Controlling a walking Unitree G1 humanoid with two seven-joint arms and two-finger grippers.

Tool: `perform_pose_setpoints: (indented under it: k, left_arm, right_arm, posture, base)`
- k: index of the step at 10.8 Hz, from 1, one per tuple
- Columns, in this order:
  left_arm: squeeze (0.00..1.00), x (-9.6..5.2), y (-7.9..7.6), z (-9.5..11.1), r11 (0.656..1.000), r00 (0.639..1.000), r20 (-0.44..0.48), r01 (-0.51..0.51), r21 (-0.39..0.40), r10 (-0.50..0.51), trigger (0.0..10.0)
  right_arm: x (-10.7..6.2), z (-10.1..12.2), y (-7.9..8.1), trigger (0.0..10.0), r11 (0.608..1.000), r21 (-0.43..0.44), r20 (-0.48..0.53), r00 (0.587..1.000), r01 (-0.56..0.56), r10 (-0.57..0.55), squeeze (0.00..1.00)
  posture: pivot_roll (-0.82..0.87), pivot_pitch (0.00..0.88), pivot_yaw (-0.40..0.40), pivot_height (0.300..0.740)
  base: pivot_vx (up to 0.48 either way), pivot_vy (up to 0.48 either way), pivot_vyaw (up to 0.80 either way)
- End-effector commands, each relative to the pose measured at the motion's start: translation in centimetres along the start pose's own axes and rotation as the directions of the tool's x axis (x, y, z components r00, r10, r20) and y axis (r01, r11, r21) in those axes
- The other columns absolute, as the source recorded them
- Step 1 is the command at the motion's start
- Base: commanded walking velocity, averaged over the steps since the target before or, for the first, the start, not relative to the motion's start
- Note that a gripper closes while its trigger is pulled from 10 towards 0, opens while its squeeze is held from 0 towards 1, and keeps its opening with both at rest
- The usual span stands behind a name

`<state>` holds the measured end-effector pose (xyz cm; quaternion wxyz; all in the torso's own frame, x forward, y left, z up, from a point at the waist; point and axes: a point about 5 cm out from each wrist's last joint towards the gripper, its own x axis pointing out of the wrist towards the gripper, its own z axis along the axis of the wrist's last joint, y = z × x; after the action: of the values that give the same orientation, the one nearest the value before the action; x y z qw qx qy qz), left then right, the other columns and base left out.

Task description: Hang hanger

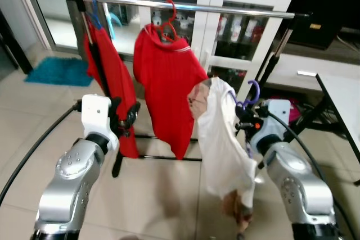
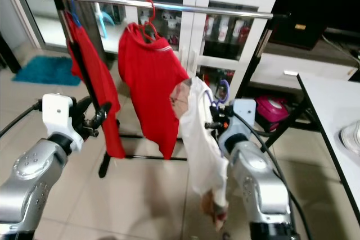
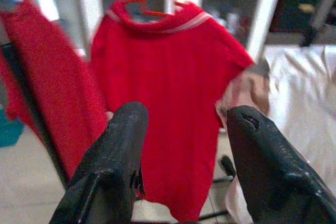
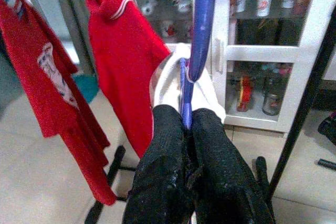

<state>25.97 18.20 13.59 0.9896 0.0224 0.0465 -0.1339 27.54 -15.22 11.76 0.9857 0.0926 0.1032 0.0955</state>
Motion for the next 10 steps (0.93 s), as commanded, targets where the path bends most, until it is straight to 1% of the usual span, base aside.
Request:
perform_pose_setpoints:
  k: [1, 4, 5, 6, 7, 10]
  left_arm:
    - [0.00, 0.47, -0.71, 0.55, 0.999, 0.999, 0.021, 0.034, 0.021, -0.034, 10.0]
    - [0.00, 0.61, -0.42, 0.11, 0.999, 1.000, 0.011, 0.023, 0.031, -0.024, 10.0]
    - [0.00, 0.66, -0.49, 0.13, 0.999, 0.999, 0.016, 0.029, 0.030, -0.030, 10.0]
    - [0.00, 0.70, -0.52, 0.08, 0.999, 0.999, 0.016, 0.028, 0.033, -0.028, 10.0]
    - [0.00, 0.72, -0.54, 0.02, 0.999, 0.999, 0.017, 0.027, 0.033, -0.028, 10.0]
    - [0.00, 0.48, -0.58, -0.33, 0.998, 0.999, 0.008, 0.031, 0.046, -0.032, 10.0]
  right_arm:
    - [-0.13, 1.23, -0.56, 10.0, 1.000, -0.010, 0.061, 0.998, 0.018, -0.017, 0.00]
    - [-0.08, 1.03, -0.61, 10.0, 0.999, -0.020, 0.063, 0.998, 0.026, -0.025, 0.00]
    - [-0.08, 0.69, -0.81, 10.0, 0.998, -0.047, 0.042, 0.999, 0.033, -0.031, 0.00]
    - [-0.03, 0.67, -1.06, 10.0, 0.997, -0.057, 0.041, 0.998, 0.047, -0.045, 0.00]
    - [0.06, 0.79, -1.19, 10.0, 0.997, -0.056, 0.048, 0.998, 0.054, -0.051, 0.00]
    - [0.60, 1.31, -0.94, 10.0, 0.997, -0.069, 0.082, 0.996, 0.044, -0.038, 0.00]
  posture:
    - [-0.06, 0.000, -0.054, 0.740]
    - [-0.05, 0.000, -0.054, 0.740]
    - [-0.05, 0.000, -0.053, 0.740]
    - [-0.05, 0.000, -0.054, 0.740]
    - [-0.05, 0.000, -0.053, 0.740]
    - [-0.04, 0.000, -0.064, 0.740]
  base:
    - [0.334, 0.000, -0.80]
    - [0.354, 0.000, 0.00]
    - [0.371, 0.000, 0.00]
    - [0.368, 0.000, 0.00]
    - [0.371, 0.000, 0.00]
    - [0.376, 0.000, 0.00]
